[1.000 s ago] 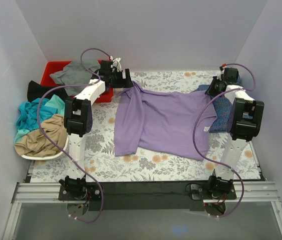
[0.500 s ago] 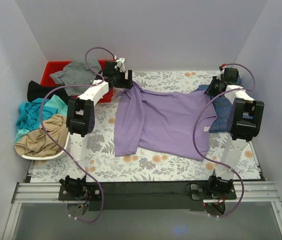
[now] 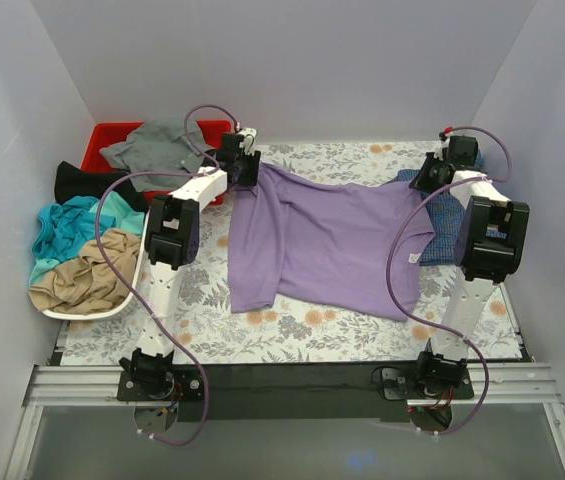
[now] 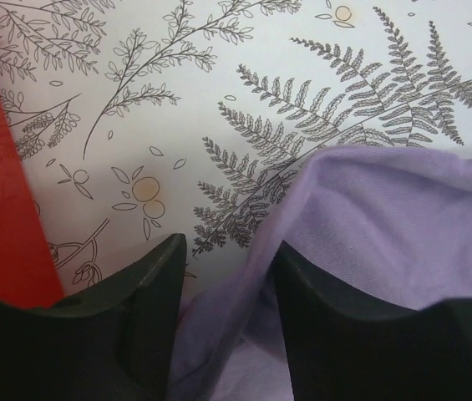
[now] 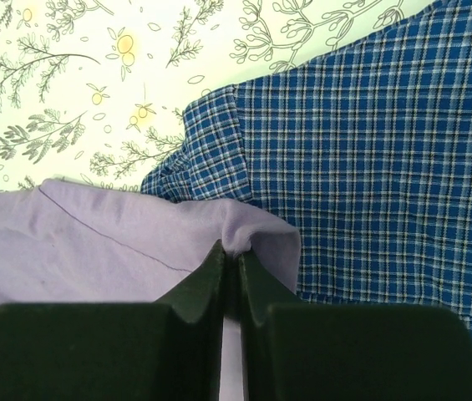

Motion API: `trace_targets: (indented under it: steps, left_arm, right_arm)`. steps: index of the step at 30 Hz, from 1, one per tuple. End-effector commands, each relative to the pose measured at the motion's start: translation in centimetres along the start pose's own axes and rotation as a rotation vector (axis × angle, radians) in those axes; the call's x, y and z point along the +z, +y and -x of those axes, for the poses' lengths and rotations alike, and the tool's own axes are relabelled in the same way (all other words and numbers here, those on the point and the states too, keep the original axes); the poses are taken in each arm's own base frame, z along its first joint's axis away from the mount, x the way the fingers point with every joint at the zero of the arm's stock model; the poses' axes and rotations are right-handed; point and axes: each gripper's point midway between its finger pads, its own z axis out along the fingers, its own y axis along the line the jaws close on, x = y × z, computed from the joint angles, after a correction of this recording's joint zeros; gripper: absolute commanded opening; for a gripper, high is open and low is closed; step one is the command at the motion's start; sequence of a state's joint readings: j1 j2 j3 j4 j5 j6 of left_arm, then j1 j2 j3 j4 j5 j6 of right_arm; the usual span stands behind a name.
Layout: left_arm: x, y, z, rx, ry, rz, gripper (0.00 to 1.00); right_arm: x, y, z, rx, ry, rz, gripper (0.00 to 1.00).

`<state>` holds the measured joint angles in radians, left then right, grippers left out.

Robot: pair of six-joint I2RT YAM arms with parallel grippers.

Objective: Fold and stack the t-shirts
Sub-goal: Flatten the tshirt out

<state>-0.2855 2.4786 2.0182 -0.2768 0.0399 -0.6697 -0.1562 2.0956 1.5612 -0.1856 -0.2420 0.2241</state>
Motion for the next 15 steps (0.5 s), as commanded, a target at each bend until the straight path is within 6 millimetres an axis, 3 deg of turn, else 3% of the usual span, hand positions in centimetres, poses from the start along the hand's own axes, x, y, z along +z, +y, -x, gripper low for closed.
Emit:
trace_targets:
  steps: [1, 6, 11, 15]
  left_arm:
    - [-1.0, 2.1, -3.0, -0.001, 0.11, 0.092, 0.43]
    - [-3.7, 1.6, 2.3, 0.013, 0.001, 0.073, 0.4]
    - [-5.8, 0.7, 5.1, 0.009, -0.048, 0.044, 0.08]
    - [-8.7, -1.1, 7.7, 0.012, -0.083, -0.013, 0.0]
  right_arm:
    - [-2.3, 1.3, 3.5, -0.047, -0.102, 0.023, 0.08]
    - [-3.0, 1.4, 4.5, -0.075, -0.131, 0.011, 0.01]
    - [-4.4, 2.8, 5.7, -0.098, -0.169, 0.059, 0.01]
    - [-7.9, 4.3, 7.6, -0.14, -0.269, 0.077, 0.01]
